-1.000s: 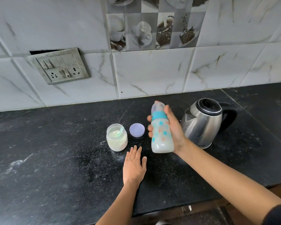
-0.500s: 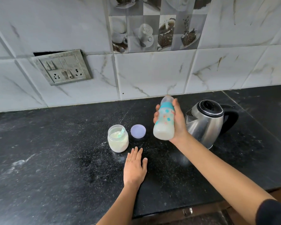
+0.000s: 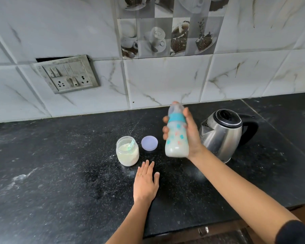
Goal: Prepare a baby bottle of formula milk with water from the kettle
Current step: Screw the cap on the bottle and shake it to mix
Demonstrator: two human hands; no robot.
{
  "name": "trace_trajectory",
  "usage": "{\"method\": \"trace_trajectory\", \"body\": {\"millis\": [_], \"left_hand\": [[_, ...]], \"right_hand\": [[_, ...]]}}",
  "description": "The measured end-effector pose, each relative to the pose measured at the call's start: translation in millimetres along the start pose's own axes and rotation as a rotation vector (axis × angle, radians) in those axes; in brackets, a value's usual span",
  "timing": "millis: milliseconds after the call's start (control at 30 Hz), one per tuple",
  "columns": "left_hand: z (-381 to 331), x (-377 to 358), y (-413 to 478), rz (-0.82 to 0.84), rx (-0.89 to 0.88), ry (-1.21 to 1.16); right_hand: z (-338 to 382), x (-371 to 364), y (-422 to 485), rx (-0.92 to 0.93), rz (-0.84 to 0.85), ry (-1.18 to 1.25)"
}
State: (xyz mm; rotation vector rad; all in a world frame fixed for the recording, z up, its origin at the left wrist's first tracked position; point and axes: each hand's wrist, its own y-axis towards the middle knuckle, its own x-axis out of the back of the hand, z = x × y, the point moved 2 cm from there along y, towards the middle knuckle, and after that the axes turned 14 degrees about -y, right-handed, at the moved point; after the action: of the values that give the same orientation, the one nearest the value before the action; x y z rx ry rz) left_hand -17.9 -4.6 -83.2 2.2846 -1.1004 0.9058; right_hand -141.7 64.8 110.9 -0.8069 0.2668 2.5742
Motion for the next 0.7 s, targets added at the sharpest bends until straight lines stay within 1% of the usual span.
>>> {"method": "trace_trajectory", "body": {"millis": [67,100,233,300,400,467,533,567,633,700], "left_hand": [[0.4,-0.6,-0.2,0.003,-0.001,0.000],[0.4,-0.5,-0.5,0.002,0.000,0.002],[0.3,-1.4,0.6,0.007,0.003,0.014],[-0.3,-1.3,0.2,0.006,0.003,0.019],[-0.2,-2.0,0.3,0.001,0.007,0.019],[-0.7,-1.9,0.5,-0.001,0.008,0.019],[0.4,-3.2,1.2,0.005,0.009,0.023],[0.7,-3.5,1.1,0.003,0.009,0.027],[-0.1,-2.7,0.6,-0.003,0.006,0.024],[-0.7,-2.8,0.7,-0.001,0.008,0.013]], "right_hand": [[6.6,3.6,6.5,0.005,-0.076,0.052],[6.1,2.9,6.4,-0.008,-0.079,0.058],[-14.6,-10.7,-17.3,-0.075,-0.038,-0.089],[-11.0,-11.4,-14.4,-0.067,-0.063,-0.040],[2.0,-1.3,0.5,-0.025,-0.178,0.058],[-2.4,-3.7,-3.4,-0.039,-0.109,0.047],[-11.8,-9.2,-15.4,-0.084,-0.054,-0.063],[-12.2,-10.9,-18.0,-0.086,-0.056,-0.088],[-4.2,-8.2,-10.5,-0.081,-0.102,-0.015],[7.7,-1.8,-0.9,-0.052,-0.192,0.081]]}}
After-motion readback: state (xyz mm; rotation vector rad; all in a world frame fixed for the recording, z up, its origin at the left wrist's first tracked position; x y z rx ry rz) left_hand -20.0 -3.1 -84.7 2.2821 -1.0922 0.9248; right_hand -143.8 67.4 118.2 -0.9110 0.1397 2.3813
